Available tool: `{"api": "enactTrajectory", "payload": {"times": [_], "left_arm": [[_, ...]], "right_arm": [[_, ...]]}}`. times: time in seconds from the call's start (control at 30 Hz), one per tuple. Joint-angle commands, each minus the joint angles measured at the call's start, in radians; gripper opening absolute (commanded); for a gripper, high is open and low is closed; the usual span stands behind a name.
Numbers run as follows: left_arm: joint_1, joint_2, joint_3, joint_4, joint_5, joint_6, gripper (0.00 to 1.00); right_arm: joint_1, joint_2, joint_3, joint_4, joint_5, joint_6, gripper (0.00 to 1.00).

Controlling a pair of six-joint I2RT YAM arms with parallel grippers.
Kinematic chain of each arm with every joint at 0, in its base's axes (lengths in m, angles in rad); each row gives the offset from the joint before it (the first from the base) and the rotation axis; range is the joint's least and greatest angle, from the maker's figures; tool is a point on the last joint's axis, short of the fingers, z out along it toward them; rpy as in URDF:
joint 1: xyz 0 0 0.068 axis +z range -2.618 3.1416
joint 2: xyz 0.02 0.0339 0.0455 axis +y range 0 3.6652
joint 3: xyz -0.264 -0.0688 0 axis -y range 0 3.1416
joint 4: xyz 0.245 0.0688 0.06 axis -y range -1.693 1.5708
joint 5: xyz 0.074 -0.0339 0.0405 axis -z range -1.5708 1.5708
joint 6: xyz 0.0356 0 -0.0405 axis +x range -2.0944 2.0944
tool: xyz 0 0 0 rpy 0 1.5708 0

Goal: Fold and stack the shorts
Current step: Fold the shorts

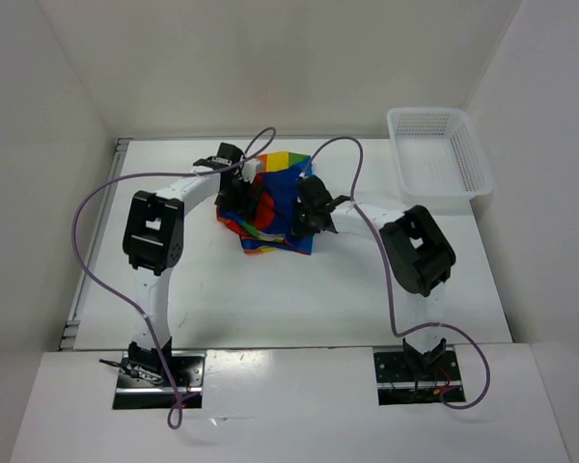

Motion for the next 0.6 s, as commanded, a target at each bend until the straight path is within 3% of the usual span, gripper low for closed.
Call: {"api": "enactTrajectory", "payload": {"times": [0.0,0.13,0.4,0.57], "left_arm": [[-0.005,-0.002,-0.051,-0.045,-0.027,0.027,0.83],[-0.024,-0.039,-0.073,-0.022,-0.017,0.063,0.82],[-0.024,-0.135,0.005,-0.071,-0.007,0.074,0.83],[-0.015,-0.174,0.177,-0.17,0.037,0.065,0.84]], "right_arm": [[-0.009,-0.204,-0.03,0.023,0.049,-0.084,0.0],[-0.059,-0.295,0.072,0.034,0.111,-0.134,0.0],[-0.131,0.017,0.344,-0.006,0.005,-0.114,0.0],[-0.14,0.154,0.448,0.011,-0.048,-0.116,0.0]]}}
